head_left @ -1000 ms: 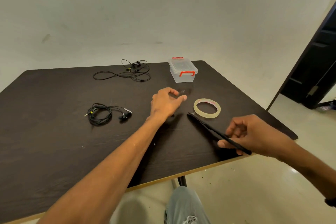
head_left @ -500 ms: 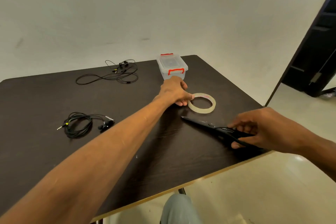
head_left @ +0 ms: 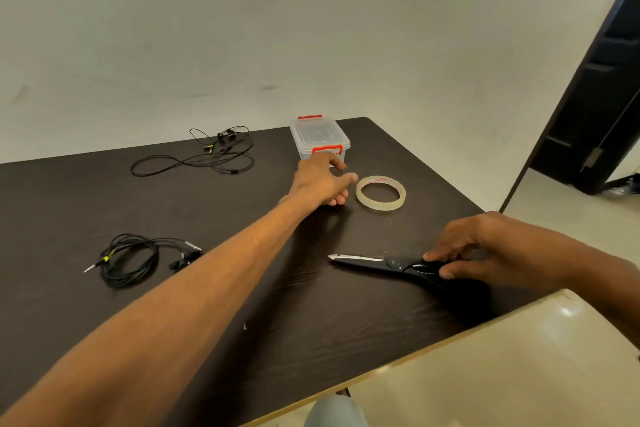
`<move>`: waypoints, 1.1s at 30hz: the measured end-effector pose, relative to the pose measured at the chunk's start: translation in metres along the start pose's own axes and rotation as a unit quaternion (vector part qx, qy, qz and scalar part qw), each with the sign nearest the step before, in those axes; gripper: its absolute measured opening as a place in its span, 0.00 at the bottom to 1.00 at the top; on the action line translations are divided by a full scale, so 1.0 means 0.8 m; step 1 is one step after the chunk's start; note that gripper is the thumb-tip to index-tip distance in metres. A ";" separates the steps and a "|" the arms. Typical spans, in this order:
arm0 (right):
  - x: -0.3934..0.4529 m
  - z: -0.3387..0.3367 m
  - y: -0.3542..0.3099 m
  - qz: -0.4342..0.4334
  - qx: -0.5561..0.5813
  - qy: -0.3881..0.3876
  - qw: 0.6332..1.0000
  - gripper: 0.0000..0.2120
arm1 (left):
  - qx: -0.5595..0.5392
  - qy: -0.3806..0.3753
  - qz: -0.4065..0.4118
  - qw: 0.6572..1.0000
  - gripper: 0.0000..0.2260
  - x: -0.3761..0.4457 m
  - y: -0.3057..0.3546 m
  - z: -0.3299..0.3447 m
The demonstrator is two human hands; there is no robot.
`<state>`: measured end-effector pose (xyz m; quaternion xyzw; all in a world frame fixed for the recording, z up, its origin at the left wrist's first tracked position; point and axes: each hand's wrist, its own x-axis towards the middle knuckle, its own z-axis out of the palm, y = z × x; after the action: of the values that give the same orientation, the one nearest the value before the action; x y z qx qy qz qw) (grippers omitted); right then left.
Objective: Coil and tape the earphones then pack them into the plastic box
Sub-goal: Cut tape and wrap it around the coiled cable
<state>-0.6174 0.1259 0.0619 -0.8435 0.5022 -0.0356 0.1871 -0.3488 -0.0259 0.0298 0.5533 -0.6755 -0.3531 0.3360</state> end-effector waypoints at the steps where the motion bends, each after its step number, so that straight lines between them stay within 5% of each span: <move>1: 0.002 -0.002 -0.003 0.008 -0.001 -0.007 1.000 0.13 | -0.002 0.014 0.001 1.000 0.10 -0.007 -0.002 -0.009; 4: 0.013 0.003 -0.017 0.033 -0.008 0.031 0.999 0.09 | -0.034 0.033 0.011 0.999 0.09 -0.034 -0.009 -0.045; 7: 0.035 0.015 -0.048 0.052 0.078 0.171 0.981 0.06 | -0.136 0.029 0.007 0.990 0.09 -0.077 -0.018 -0.084; 10: 0.084 0.036 -0.108 0.031 0.280 0.256 0.925 0.06 | -0.268 0.009 -0.020 0.963 0.10 -0.128 -0.032 -0.124; 14: 0.170 0.062 -0.201 -0.018 0.453 0.249 0.856 0.17 | -0.335 0.018 -0.046 0.941 0.10 -0.175 -0.061 -0.181; 19: 0.254 0.067 -0.274 -0.060 0.461 0.194 0.864 0.31 | -0.294 0.067 -0.047 0.952 0.09 -0.195 -0.096 -0.237; 27: 0.325 0.083 -0.315 -0.054 0.450 0.243 0.858 0.17 | -0.211 0.131 -0.060 0.967 0.08 -0.189 -0.129 -0.286; 33: 0.349 0.108 -0.335 -0.053 0.462 0.260 0.846 0.18 | 0.075 0.294 -0.052 0.952 0.13 -0.192 -0.167 -0.321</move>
<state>-0.2345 0.0237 0.0401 -0.6449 0.4120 -0.4915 0.4156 -0.0389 0.0803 0.0418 0.6906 -0.5417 -0.1405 0.4582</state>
